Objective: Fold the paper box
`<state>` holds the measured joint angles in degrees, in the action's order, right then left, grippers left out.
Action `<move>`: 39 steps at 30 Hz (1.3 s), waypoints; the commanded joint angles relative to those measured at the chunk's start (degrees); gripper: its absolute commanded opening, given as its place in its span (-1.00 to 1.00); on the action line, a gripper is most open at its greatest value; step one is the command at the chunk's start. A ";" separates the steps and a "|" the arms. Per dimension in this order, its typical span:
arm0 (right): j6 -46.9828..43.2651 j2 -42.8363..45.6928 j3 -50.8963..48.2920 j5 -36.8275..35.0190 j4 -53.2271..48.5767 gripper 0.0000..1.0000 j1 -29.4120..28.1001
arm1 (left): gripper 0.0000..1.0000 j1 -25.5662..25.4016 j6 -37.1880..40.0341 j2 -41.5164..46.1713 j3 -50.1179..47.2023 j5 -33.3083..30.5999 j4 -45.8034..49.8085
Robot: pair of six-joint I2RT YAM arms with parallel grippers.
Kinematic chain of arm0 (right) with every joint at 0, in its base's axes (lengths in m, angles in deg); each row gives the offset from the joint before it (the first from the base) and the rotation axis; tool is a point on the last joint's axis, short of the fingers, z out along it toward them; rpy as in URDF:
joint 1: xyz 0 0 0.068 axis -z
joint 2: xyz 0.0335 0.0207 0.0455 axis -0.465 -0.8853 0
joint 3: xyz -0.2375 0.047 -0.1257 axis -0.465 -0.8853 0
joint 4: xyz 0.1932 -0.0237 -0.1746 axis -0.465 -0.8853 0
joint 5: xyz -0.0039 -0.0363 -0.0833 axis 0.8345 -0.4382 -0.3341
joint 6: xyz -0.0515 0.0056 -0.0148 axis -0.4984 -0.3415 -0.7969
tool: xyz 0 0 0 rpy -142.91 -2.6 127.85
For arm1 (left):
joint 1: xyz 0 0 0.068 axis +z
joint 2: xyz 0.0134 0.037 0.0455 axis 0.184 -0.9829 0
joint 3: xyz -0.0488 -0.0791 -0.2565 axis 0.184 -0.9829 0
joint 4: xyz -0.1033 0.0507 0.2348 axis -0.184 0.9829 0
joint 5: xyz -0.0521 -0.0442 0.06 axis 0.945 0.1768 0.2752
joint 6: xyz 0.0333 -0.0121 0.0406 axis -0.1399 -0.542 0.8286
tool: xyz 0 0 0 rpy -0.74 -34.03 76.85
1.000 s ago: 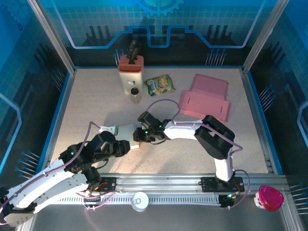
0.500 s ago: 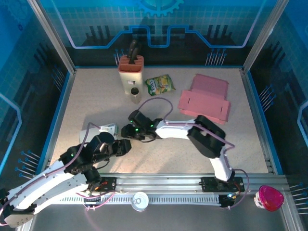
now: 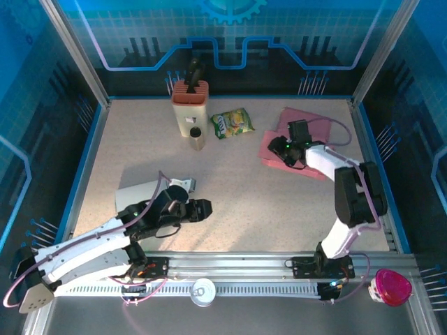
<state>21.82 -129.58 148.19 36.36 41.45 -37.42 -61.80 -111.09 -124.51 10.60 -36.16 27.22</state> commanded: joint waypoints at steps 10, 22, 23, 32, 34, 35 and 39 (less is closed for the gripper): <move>-2.14 -6.54 0.38 0.41 -12.73 -0.02 -4.52 | -0.07 -1.90 -2.38 -3.68 -1.71 -0.85 -8.42; 16.10 10.30 -23.91 1.95 1.74 -0.04 -23.68 | 0.02 -6.95 -18.00 -16.61 -9.87 -10.38 -28.83; 17.00 11.35 -24.53 1.81 2.29 -0.04 -25.17 | 0.04 -7.30 -19.55 -18.08 -10.01 -11.29 -30.16; 15.08 20.99 -24.98 -0.96 -0.77 0.02 -27.80 | 0.09 -8.04 -30.21 -27.64 -11.46 -15.60 -42.47; 13.06 23.95 -24.62 -2.19 -2.56 0.03 -27.02 | 0.09 -8.10 -31.45 -29.43 -11.09 -15.86 -44.82; 11.91 25.24 -24.50 -2.64 -3.51 0.04 -26.25 | 0.09 -8.07 -32.08 -30.50 -10.82 -15.85 -46.09; 8.51 27.39 -24.92 0.84 -3.70 0.04 -20.53 | 0.09 -8.28 -35.99 -35.99 -9.66 -14.89 -50.82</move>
<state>33.78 -103.09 123.84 36.12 40.75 -61.47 -69.52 -142.70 -157.71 0.22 -49.93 -17.89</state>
